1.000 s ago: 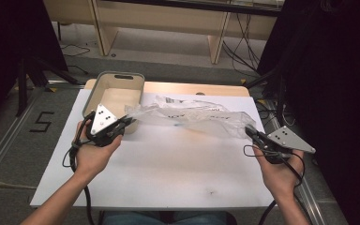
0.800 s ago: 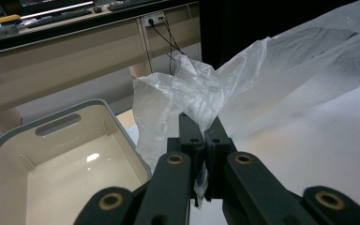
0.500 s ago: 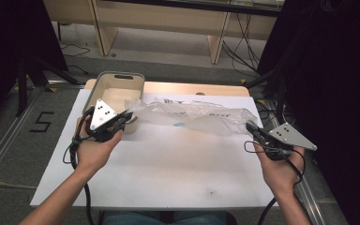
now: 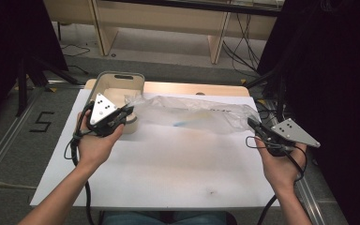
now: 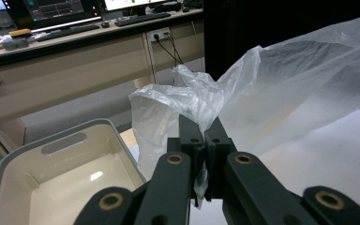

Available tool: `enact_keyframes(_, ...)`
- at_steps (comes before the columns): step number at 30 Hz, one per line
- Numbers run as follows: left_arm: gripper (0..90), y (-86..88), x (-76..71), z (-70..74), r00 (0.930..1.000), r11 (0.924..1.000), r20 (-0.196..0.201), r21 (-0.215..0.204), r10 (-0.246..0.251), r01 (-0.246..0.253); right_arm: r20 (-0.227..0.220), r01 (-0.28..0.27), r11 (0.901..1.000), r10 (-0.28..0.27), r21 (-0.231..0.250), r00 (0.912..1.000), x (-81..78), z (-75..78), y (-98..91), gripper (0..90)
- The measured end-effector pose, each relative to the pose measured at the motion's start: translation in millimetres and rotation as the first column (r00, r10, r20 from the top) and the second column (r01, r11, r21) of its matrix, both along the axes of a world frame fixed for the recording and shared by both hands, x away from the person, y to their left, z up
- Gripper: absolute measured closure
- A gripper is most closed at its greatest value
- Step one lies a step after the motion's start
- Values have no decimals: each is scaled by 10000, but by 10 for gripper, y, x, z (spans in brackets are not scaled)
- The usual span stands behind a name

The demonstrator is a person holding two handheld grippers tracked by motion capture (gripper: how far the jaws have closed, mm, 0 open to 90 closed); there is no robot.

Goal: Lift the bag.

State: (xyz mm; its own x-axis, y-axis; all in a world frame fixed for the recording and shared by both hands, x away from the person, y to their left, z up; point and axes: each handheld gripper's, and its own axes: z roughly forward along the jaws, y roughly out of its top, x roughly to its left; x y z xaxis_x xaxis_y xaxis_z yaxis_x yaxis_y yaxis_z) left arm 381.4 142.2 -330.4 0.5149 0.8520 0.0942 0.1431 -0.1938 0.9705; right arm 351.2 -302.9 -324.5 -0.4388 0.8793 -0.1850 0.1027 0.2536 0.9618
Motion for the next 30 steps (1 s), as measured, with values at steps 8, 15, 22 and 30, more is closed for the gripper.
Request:
enact_keyframes(8,889,-7,25,70,9999,9998,148,-183,39,-36,214,53,9999,-56,139,9998,12,65,-6,900)
enact_keyframes(15,889,-27,38,112,9996,9996,264,-291,24,-16,292,100,9997,-106,204,9995,23,87,-14,900)
enact_keyframes(22,889,-55,47,158,9993,9993,383,-365,-7,21,420,147,9995,-159,294,9990,17,126,-29,900)
enact_keyframes(30,889,-65,26,188,9988,9989,494,-458,-37,60,604,191,9991,-214,375,9979,2,176,-54,900)
